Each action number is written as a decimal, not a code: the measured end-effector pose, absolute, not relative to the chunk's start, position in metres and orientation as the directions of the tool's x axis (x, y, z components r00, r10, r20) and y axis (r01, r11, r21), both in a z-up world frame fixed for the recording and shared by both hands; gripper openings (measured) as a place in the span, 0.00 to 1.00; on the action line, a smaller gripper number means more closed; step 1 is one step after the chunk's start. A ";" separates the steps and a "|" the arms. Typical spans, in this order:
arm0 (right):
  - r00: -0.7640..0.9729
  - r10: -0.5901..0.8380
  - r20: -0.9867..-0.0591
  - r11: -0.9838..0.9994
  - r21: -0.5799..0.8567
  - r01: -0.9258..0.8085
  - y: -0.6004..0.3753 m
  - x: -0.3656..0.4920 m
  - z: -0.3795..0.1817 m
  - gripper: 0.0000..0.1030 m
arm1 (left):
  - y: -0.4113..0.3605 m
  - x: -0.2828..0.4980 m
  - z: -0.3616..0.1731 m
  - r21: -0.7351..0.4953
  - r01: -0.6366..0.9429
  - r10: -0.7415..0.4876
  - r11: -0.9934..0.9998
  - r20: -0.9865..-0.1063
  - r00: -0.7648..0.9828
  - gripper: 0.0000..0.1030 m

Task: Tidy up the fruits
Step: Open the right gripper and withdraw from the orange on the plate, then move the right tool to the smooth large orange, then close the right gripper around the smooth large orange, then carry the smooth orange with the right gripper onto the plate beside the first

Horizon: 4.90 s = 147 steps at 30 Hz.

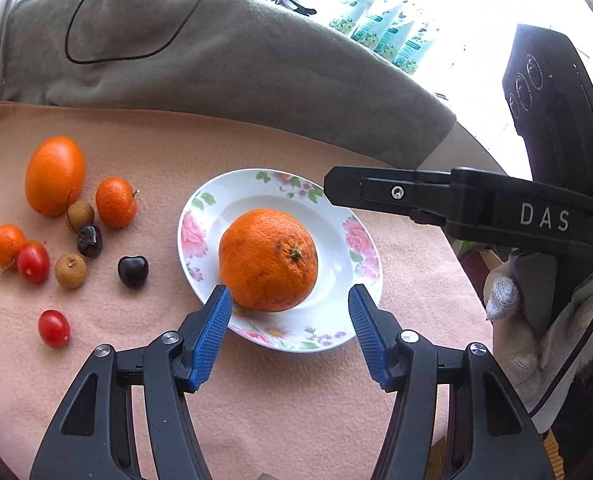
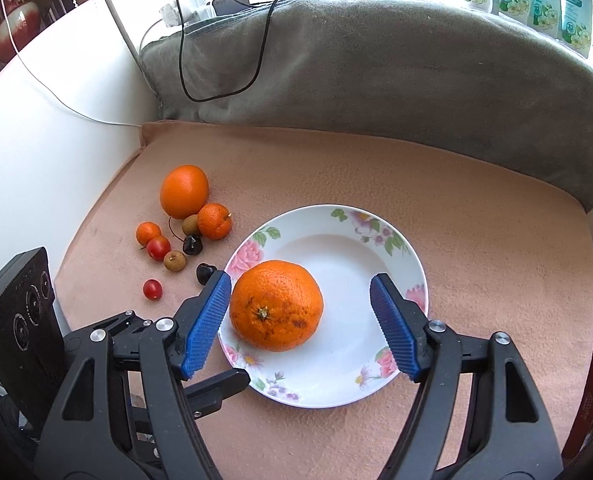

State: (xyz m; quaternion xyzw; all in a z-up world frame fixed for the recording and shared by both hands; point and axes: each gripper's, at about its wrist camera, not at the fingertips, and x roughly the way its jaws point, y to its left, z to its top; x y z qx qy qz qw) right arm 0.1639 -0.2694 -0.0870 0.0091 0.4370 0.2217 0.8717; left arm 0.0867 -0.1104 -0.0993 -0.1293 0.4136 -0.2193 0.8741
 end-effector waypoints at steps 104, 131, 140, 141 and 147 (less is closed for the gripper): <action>0.147 0.587 -0.796 0.768 0.490 -0.411 -0.057 0.307 -0.161 0.70 | 0.063 0.205 -0.149 -0.486 0.058 -0.445 0.872 -0.738 0.508 0.62; 0.173 0.588 -0.790 0.764 0.472 -0.439 -0.060 0.298 -0.148 0.68 | 0.043 0.199 -0.124 -0.445 0.058 -0.404 0.894 -0.740 0.538 0.60; 0.206 0.599 -0.773 0.762 0.473 -0.442 -0.080 0.290 -0.130 0.68 | 0.025 0.187 -0.105 -0.417 0.094 -0.395 0.904 -0.728 0.560 0.60; 0.210 0.601 -0.771 0.762 0.473 -0.441 -0.084 0.289 -0.128 0.68 | 0.022 0.186 -0.102 -0.415 0.098 -0.395 0.904 -0.728 0.561 0.60; 0.241 0.603 -0.760 0.768 0.472 -0.434 -0.110 0.281 -0.115 0.68 | 0.003 0.177 -0.091 -0.411 0.132 -0.409 0.902 -0.716 0.566 0.60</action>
